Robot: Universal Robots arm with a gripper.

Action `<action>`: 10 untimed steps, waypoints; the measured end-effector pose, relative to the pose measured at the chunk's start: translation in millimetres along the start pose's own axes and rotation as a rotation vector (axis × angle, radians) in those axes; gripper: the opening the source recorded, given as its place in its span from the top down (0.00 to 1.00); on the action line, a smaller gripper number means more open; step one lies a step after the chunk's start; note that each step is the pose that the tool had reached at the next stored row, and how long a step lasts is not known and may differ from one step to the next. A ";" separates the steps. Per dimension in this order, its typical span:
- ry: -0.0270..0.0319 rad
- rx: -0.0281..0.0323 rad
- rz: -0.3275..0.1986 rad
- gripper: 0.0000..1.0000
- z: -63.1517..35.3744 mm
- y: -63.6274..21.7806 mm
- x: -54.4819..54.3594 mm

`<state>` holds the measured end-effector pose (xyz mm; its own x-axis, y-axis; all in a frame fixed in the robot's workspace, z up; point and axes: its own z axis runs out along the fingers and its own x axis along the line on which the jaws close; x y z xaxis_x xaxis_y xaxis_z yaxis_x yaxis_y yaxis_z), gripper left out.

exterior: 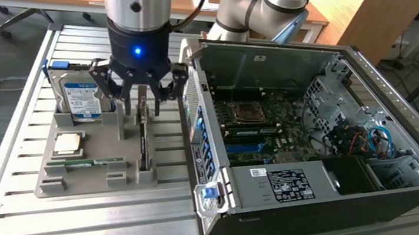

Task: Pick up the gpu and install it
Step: 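Pick up the gpu and move the gpu toward the slot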

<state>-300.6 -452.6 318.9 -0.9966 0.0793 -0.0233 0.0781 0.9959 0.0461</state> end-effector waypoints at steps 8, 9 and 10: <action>-0.0003 -0.0004 0.000 0.47 1.5 0.0 0.0; -0.0003 -0.0003 0.000 0.47 2.3 -0.1 0.0; 0.0000 0.0000 0.000 0.47 2.9 -0.1 0.1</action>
<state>-300.6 -452.6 316.0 -0.9966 0.0792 -0.0233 0.0781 0.9959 0.0461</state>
